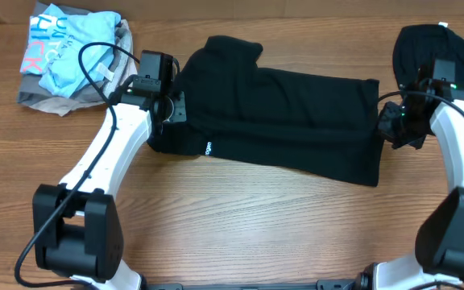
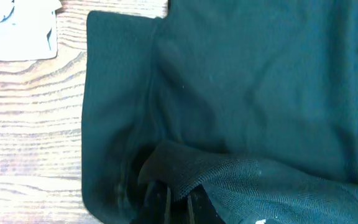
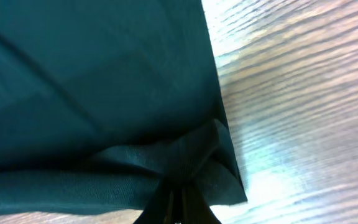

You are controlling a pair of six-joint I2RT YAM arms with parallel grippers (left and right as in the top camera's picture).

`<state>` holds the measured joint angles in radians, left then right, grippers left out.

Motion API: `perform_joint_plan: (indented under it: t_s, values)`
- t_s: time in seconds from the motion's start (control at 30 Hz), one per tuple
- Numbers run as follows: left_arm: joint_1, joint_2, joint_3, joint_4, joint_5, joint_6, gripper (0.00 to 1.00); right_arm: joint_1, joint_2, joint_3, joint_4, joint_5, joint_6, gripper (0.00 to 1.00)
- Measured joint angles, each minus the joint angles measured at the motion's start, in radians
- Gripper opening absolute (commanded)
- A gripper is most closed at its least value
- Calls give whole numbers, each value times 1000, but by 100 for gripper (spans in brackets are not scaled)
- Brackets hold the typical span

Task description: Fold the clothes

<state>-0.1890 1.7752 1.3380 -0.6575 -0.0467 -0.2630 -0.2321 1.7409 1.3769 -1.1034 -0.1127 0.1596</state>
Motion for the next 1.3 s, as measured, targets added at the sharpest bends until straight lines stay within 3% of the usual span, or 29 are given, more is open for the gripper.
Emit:
perform_joint_plan:
  t_s: [0.23,0.33,0.4,0.43,0.5,0.6,0.7,0.9,1.1,1.3]
  values:
    - [0,42,0,58,-3,0,5,0,69,0,47,-2,-3,4]
    - [0,52,0,61,-3,-1,10,0,69,0,49,-2,-3,4]
    - [0,56,0,61,-3,-1,23,0,69,0,47,-2,-3,43]
    - [0,57,0,61,-4,-1,34,0,69,0,45,-3,0,73]
    - [0,58,0,60,-6,-2,60,0,69,0,40,-4,-3,82]
    - [5,58,0,59,-12,-11,81,0,69,0,35,-8,-4,84]
    - [21,58,2,51,-14,-13,92,0,69,0,33,-19,-6,86]
    - [76,69,222,-137,119,81,98,0,71,86,-37,-48,-34,90]
    - [58,86,554,-159,192,187,100,7,71,254,-29,-68,-81,90]
    - [45,369,890,-129,283,252,100,45,71,280,53,-71,-122,90]
